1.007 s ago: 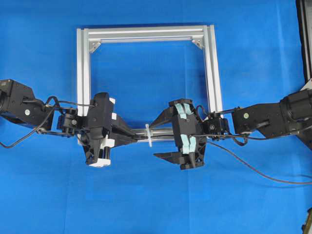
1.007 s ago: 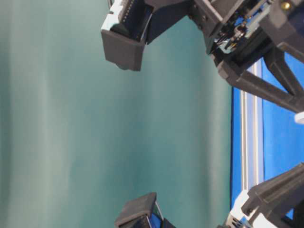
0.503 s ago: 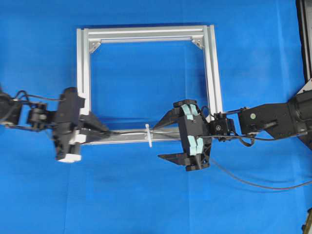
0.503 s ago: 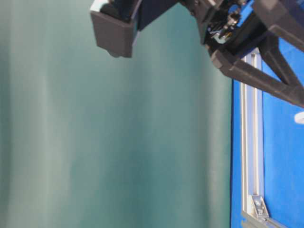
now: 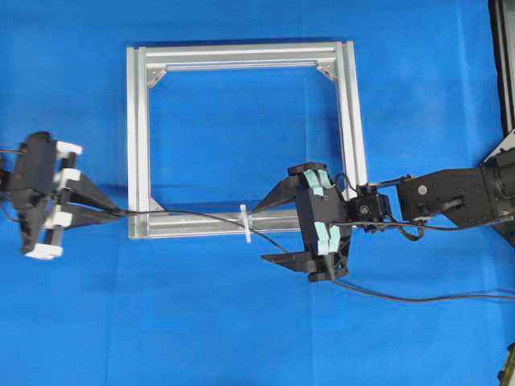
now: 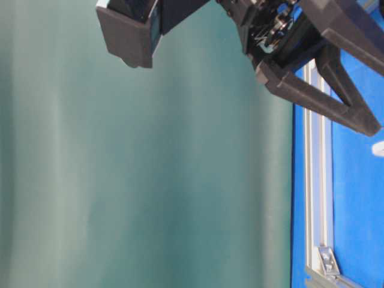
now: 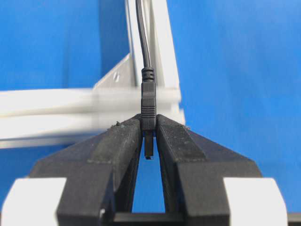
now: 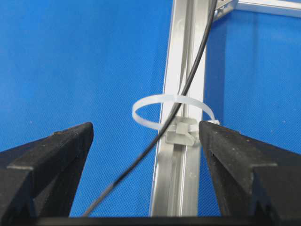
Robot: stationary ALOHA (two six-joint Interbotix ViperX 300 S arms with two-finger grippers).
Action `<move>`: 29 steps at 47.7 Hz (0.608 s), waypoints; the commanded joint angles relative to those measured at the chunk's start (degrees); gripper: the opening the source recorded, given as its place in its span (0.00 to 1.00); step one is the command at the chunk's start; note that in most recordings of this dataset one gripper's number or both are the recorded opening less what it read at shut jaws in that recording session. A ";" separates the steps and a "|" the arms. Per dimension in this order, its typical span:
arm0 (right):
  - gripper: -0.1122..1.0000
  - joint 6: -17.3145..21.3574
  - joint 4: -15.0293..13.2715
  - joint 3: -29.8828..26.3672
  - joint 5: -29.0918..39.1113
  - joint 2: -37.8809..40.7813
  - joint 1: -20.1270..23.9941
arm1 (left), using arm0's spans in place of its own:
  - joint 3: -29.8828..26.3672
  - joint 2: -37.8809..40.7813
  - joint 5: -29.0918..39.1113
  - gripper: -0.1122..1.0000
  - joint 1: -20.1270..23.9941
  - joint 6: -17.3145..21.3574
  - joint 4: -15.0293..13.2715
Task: Insert the wire through the string loop located in the center.
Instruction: 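Pull the plug leftward with the left gripper, drawing cable through the loop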
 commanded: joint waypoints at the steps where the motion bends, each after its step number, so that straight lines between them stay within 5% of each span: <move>1: 0.81 0.09 0.18 -1.05 -0.26 -1.49 0.18 | 1.41 -3.16 -0.09 0.17 -0.18 -0.09 0.09; 29: 0.80 0.00 0.09 -0.97 -0.26 -1.58 0.88 | 0.97 -4.13 2.46 0.17 -0.18 1.14 0.44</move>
